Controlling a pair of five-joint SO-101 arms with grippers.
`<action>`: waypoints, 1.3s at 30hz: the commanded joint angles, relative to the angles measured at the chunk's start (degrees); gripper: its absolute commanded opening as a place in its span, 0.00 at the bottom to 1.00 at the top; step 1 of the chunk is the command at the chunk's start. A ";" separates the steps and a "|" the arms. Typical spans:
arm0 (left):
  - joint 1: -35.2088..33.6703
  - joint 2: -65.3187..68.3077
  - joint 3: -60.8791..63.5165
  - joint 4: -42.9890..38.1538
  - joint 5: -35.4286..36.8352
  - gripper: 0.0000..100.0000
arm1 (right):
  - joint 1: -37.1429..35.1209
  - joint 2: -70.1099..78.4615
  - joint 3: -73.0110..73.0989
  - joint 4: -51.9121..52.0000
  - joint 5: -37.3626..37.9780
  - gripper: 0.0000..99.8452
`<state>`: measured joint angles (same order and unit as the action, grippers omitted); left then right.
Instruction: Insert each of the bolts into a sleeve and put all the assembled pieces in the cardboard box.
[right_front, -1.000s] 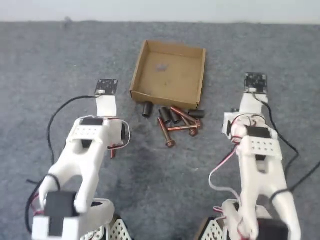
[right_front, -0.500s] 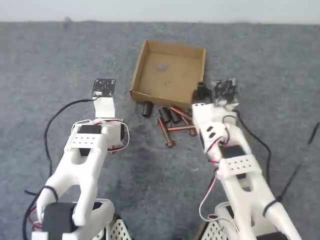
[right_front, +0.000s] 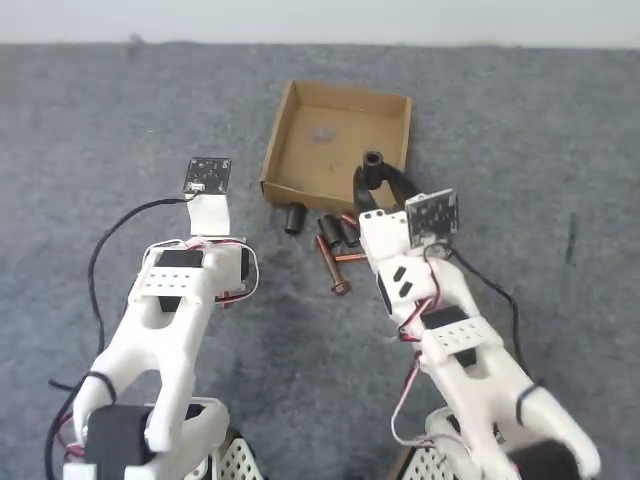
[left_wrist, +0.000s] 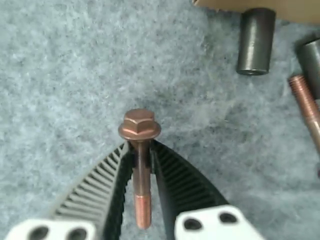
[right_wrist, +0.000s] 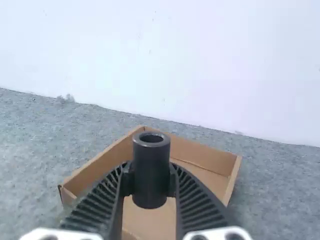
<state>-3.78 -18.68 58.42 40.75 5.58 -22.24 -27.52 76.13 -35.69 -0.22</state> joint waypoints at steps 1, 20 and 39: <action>0.09 -3.25 -0.22 -1.23 -0.53 0.02 | -0.57 6.46 0.62 -16.13 -0.53 0.01; 0.44 -3.60 1.10 -4.92 -0.18 0.02 | -0.40 22.81 19.96 -50.77 -0.35 0.01; 7.74 -3.78 -3.47 -24.26 13.63 0.01 | -7.78 38.55 14.07 -50.59 -0.26 0.01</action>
<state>0.62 -18.95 58.24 22.55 12.79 -28.75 8.44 93.45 -84.40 -0.31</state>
